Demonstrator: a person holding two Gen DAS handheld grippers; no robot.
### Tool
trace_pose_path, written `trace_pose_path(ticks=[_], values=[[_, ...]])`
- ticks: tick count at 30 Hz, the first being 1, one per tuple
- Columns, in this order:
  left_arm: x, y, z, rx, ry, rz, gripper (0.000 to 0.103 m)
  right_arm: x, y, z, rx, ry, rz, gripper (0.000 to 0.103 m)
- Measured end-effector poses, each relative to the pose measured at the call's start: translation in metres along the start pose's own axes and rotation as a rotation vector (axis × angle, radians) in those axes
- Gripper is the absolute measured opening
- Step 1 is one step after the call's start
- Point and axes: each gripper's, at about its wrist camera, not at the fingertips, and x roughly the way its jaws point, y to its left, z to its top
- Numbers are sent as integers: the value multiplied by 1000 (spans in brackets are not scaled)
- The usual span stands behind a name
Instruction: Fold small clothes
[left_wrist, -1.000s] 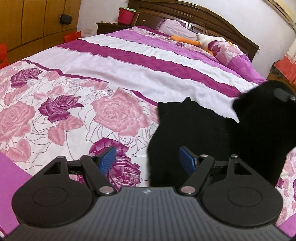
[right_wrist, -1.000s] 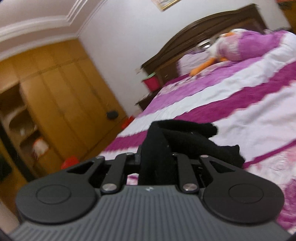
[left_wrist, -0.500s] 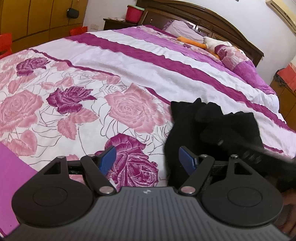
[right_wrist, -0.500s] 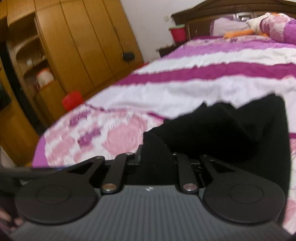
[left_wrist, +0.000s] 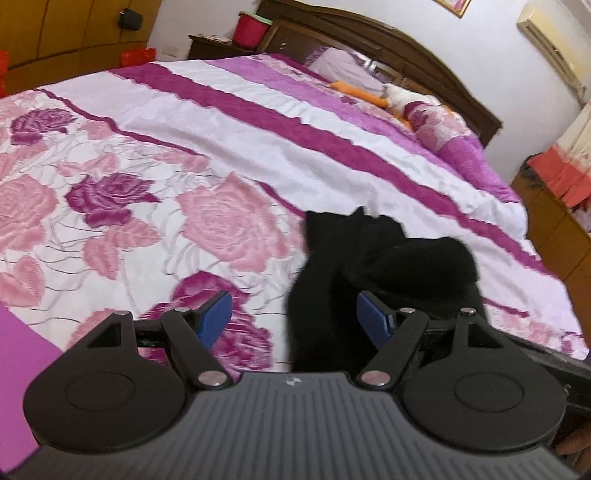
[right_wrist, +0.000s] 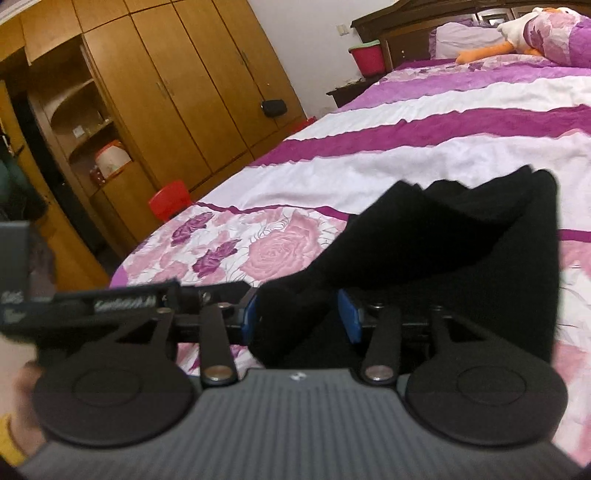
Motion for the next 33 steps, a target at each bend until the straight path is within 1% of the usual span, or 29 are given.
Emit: trace_pose_path(ticks=[3,8,11,13,14,15,17,19,21,24,27,31,33], values=[[0,-9,1,2,4,-56,79,-24,-8,2,3,-6,1,48],[20,-32,11,51,36,-131,79,-50,-35,12,62,-72,-89,49],[43,-47,14,123,86,-142,79,-51,-55,18,89,-95,-159,50],[56,-54,14,160,105,-144,79,-44,-66,23,98,-82,-223,50],[62,-57,14,178,106,-143,79,-39,-71,24,96,-72,-240,49],[68,-59,14,195,104,-136,79,-35,-73,25,91,-67,-246,44],[79,-60,17,212,101,-127,79,-26,-76,27,59,-57,-261,38],[89,-58,20,210,102,-125,79,-15,-73,30,25,-56,-263,38],[99,-56,24,196,102,-128,79,-6,-72,37,8,-59,-246,38],[110,-49,28,155,103,-158,79,11,-74,49,36,-83,-208,38],[120,-40,31,104,110,-192,78,21,-78,55,61,-136,-220,39],[126,-31,32,63,106,-236,77,13,-91,51,140,-168,-246,40],[127,-29,30,50,103,-248,73,2,-96,43,167,-186,-261,40]])
